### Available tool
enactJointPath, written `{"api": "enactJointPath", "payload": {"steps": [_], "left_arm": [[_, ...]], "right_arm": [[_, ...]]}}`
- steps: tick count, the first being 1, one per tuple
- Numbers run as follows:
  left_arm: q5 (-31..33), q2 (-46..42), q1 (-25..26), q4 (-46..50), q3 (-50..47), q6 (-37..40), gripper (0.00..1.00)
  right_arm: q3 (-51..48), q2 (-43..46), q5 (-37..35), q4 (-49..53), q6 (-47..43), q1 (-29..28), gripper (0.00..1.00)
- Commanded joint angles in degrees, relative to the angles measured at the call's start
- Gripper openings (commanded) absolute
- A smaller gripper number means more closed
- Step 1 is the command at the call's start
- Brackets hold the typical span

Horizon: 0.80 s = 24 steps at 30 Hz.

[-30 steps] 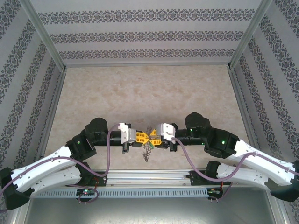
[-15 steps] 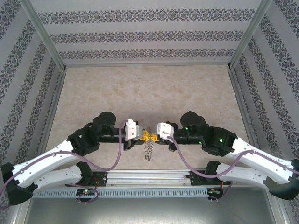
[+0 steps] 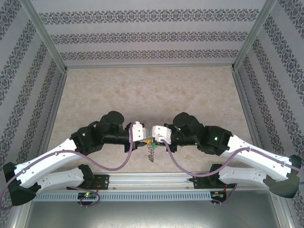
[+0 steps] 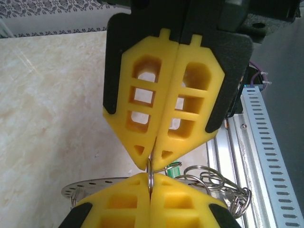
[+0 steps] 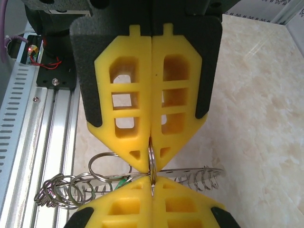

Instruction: Put the keys on the keyring

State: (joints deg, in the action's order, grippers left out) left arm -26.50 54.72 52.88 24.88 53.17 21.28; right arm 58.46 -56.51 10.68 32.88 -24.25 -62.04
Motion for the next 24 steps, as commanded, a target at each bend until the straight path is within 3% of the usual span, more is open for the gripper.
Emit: {"api": "enactJointPath", "payload": {"steps": [1, 6, 9, 12, 18, 24], "left_arm": [[-0.42, -0.18, 0.64, 0.35, 0.55, 0.16, 0.0], [-3.04, -4.3, 0.66, -13.3, -5.71, -3.7, 0.0], [-5.63, -7.82, 0.56, -24.1, -10.5, -6.81, 0.0], [-8.35, -9.37, 0.55, -31.99, -13.57, -9.5, 0.0], [-11.02, -7.56, 0.56, -34.61, -14.09, -11.32, 0.0], [-11.12, -7.98, 0.55, -35.02, -14.27, -11.74, 0.0]], "right_arm": [[2.53, 0.26, -0.44, -1.04, -1.49, -0.79, 0.0], [0.63, 3.14, 3.5, -4.24, -1.42, -1.06, 0.0], [-1.35, 5.56, 5.3, -6.49, -0.18, -1.0, 0.13], [-3.01, 7.34, 6.52, -8.12, 0.98, -1.06, 0.15], [-3.96, 8.35, 7.95, -9.35, 1.92, -1.0, 0.12], [-4.37, 8.99, 6.34, -8.45, 2.58, -1.04, 0.25]]}}
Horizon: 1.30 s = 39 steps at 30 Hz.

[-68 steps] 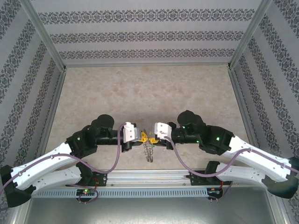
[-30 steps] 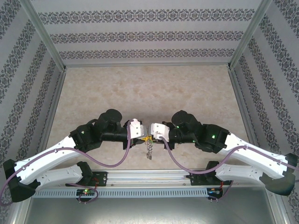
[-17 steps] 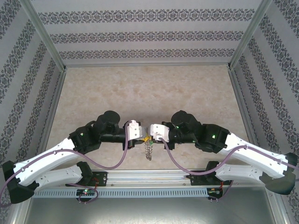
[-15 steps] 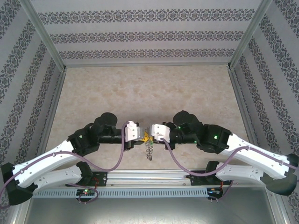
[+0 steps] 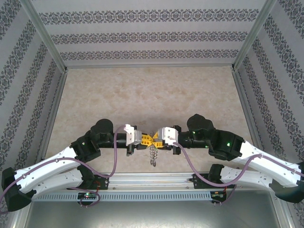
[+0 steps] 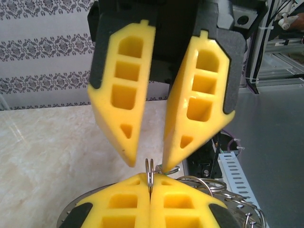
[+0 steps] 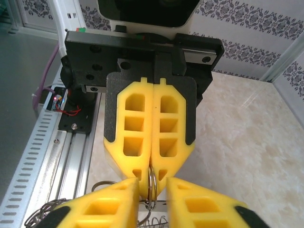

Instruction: Put the keys on the keyring

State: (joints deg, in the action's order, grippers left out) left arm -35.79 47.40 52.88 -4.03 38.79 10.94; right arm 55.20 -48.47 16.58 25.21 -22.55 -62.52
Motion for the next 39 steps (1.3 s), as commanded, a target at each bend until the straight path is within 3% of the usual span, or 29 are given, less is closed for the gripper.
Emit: {"api": "enactJointPath", "payload": {"steps": [1, 7, 14, 17, 21, 23, 30, 39], "left_arm": [[-1.9, -0.78, 0.55, -5.99, 0.15, -1.36, 0.0], [-2.22, -0.59, 0.55, -5.64, 0.28, -1.32, 0.0], [-1.72, -0.54, 0.55, -3.65, 1.14, -0.34, 0.0], [1.11, 0.1, 0.56, 0.47, 2.54, 0.88, 0.0], [5.88, 2.18, 0.75, 11.07, 6.58, 4.1, 0.24], [8.67, 2.61, 1.04, 14.97, 8.13, 5.03, 0.29], [12.85, 4.39, 2.2, 23.6, 12.14, 8.75, 0.27], [13.23, 7.53, 2.84, 25.92, 13.7, 11.48, 0.25]], "right_arm": [[-1.36, 1.17, 0.17, -0.77, 0.88, -0.56, 0.25], [-1.59, 0.8, -0.92, -0.03, 1.1, -0.57, 0.24], [-1.11, -0.32, -2.72, 0.48, 0.41, -0.56, 0.0], [-0.45, -0.53, -4.62, 1.87, -0.03, -0.55, 0.0], [0.14, -0.49, -6.09, 3.25, -0.83, -0.62, 0.0], [0.5, -0.59, -6.3, 3.74, -1.27, -0.55, 0.0], [1.66, -2.14, -5.81, 4.58, -2.28, -0.57, 0.0], [2.45, -2.84, -4.56, 4.28, -2.04, -0.58, 0.0]]}}
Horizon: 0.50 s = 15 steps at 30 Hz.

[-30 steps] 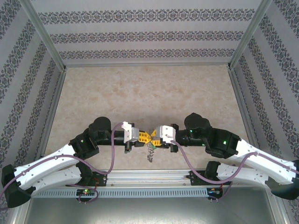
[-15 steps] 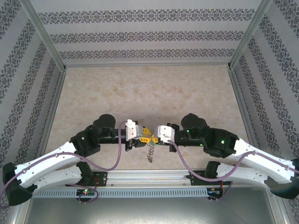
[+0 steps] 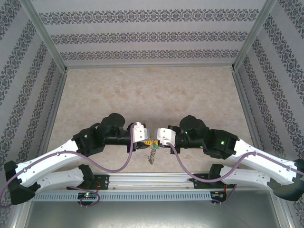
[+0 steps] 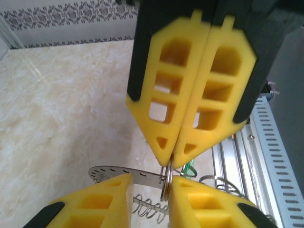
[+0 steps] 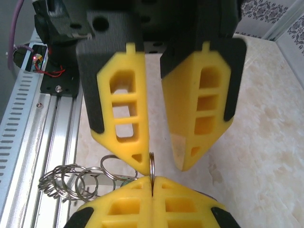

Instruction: Put the keys on the keyring

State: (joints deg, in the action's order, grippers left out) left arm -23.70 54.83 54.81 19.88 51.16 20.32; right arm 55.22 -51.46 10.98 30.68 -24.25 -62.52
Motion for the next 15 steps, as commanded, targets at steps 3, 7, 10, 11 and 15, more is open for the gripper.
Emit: {"api": "enactJointPath", "payload": {"steps": [3, 7, 10, 11, 15], "left_arm": [[1.42, 0.15, 1.0, 2.09, 1.31, 2.25, 0.21], [1.02, -0.46, 1.09, 1.19, 0.9, 2.2, 0.02], [0.21, -1.24, 1.09, -0.77, 0.09, 1.36, 0.0], [0.07, -1.66, 1.09, -1.65, -0.31, 0.89, 0.0], [-0.05, -4.63, 1.09, -5.84, -2.49, -1.43, 0.0]], "right_arm": [[2.42, -0.13, 1.48, -1.3, -0.35, -0.58, 0.0], [2.46, -0.35, 1.84, -1.1, -0.36, -0.56, 0.0], [2.42, -0.42, 1.7, -1.06, -0.11, -0.57, 0.0], [2.36, -0.33, 1.43, -1.14, 0.12, -0.56, 0.0], [0.1, 2.39, 0.45, -3.08, 2.06, -0.58, 0.27]]}}
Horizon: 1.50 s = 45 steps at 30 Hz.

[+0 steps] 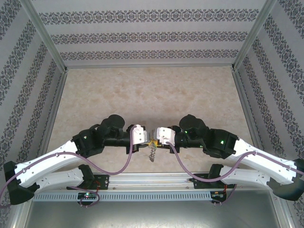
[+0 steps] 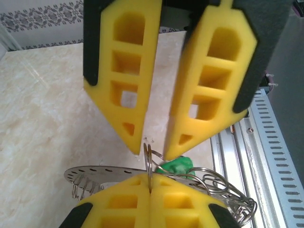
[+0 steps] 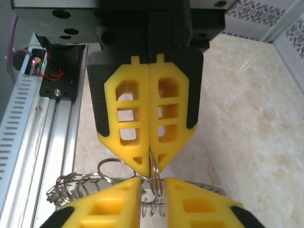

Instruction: Put the keys on the keyring

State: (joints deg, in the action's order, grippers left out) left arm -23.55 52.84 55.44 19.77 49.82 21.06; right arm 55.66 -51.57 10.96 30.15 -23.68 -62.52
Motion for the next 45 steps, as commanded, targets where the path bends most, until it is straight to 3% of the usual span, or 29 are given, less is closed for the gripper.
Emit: {"api": "enactJointPath", "payload": {"steps": [1, 11, 24, 30, 41, 45], "left_arm": [[-0.47, -3.6, 0.46, -7.08, -1.97, -2.78, 0.0], [-4.63, -7.44, 0.46, -16.72, -6.61, -6.11, 0.0], [-6.63, -9.11, 0.45, -20.2, -8.5, -6.91, 0.0], [-5.84, -10.65, 0.46, -20.05, -8.99, -7.06, 0.0], [-6.6, -10.34, 0.46, -20.47, -9.48, -7.7, 0.0], [-7.17, -10.14, 0.46, -21.15, -9.51, -7.88, 0.0]], "right_arm": [[-1.24, 3.47, 0.57, -3.1, 2.06, -0.58, 0.29], [-3.91, 5.94, 4.23, -6.99, 4.79, -0.44, 0.33], [-3.28, 3.39, 3.02, -6.68, 5.21, -0.35, 0.19], [-3.36, 3.01, 2.92, -6.63, 5.41, -0.37, 0.18], [-2.92, 2.35, 4.23, -7.04, 4.76, -0.29, 0.01], [-2.93, 2.31, 4.68, -6.58, 4.7, -0.32, 0.0]]}}
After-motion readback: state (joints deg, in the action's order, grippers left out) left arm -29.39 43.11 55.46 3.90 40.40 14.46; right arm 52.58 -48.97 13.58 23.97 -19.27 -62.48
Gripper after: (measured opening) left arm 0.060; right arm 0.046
